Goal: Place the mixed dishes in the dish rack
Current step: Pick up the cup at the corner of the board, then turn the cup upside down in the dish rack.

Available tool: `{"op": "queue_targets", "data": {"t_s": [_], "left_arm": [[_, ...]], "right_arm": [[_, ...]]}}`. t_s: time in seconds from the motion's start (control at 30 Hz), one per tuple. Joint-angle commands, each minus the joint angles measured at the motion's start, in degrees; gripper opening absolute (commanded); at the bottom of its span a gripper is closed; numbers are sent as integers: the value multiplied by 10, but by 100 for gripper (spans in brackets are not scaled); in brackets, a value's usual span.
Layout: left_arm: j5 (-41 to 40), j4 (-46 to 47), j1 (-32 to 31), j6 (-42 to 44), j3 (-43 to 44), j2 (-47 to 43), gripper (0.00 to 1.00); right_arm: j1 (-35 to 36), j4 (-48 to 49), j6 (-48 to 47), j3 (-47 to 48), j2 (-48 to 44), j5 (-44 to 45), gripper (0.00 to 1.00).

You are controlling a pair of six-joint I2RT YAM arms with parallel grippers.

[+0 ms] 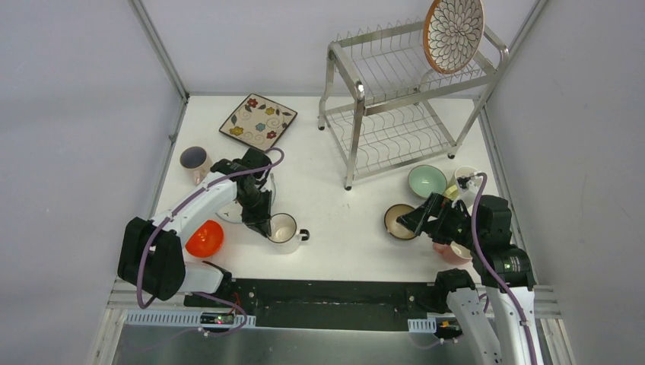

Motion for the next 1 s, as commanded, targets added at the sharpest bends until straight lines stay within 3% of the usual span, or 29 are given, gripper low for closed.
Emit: {"op": "queue_targets", "data": {"t_s": [0.0,0.1,0.57,0.97], "left_arm": [[28,53,-3,1,-2,-27,6],[53,82,-3,9,-6,-43,0],[88,331,-3,81,-65,-227,0],[147,543,-3,179,-173,-380,0]], "right_arm": [[-1,18,30,5,0,-25,100],[-1,30,47,1,0,-43,100],[0,60,100,4,12,-92,98],[9,122,149,-15,48,-114,91]]}}
